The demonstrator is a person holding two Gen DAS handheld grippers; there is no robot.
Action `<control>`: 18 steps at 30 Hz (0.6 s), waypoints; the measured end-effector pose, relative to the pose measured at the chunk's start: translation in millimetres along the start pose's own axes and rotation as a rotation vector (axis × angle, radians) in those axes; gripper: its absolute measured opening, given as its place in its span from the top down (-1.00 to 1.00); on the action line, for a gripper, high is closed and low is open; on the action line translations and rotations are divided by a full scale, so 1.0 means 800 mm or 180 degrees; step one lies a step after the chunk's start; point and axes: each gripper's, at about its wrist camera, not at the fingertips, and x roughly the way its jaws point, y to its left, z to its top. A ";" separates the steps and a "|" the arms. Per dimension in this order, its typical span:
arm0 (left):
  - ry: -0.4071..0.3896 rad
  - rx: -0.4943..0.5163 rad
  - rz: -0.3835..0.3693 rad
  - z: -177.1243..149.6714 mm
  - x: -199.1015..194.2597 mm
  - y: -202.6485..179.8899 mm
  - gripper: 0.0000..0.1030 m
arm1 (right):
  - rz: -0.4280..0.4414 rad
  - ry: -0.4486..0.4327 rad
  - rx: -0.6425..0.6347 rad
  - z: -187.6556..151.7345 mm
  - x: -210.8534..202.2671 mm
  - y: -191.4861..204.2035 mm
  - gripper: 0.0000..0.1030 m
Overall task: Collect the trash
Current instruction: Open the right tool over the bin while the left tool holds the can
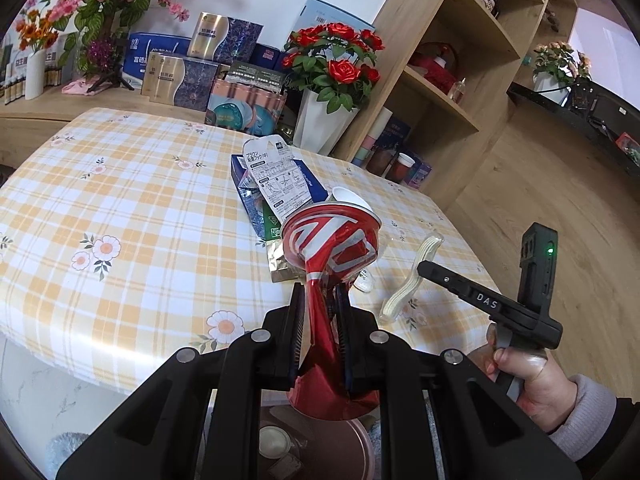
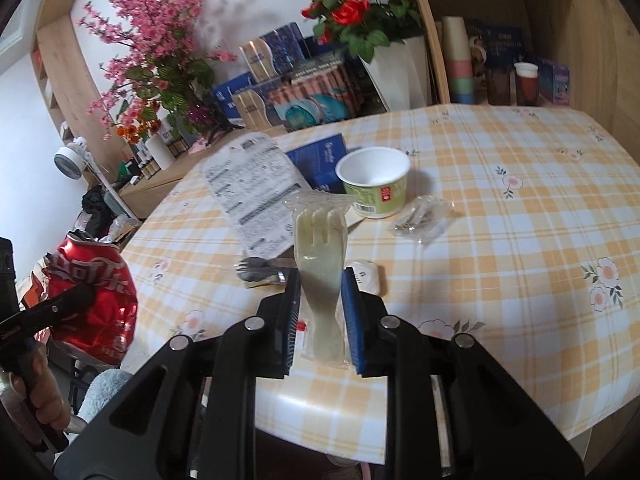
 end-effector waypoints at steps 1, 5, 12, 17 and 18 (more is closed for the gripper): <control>-0.0011 0.0001 0.0001 -0.001 -0.004 0.000 0.70 | 0.0014 -0.0016 -0.0019 -0.001 -0.006 0.005 0.53; -0.0060 -0.0012 -0.0008 -0.004 -0.024 -0.003 0.70 | 0.0079 -0.0082 -0.0110 -0.007 -0.033 0.026 0.53; -0.0120 0.0017 -0.0004 -0.013 -0.056 -0.009 0.70 | 0.0211 -0.0052 -0.0282 -0.041 -0.075 0.061 0.53; -0.0124 0.0007 -0.0008 -0.025 -0.071 -0.010 0.70 | 0.0232 0.0109 -0.0312 -0.072 -0.083 0.076 0.53; -0.0125 0.0010 -0.0008 -0.026 -0.072 -0.010 0.70 | 0.0232 0.0146 -0.0306 -0.079 -0.084 0.077 0.53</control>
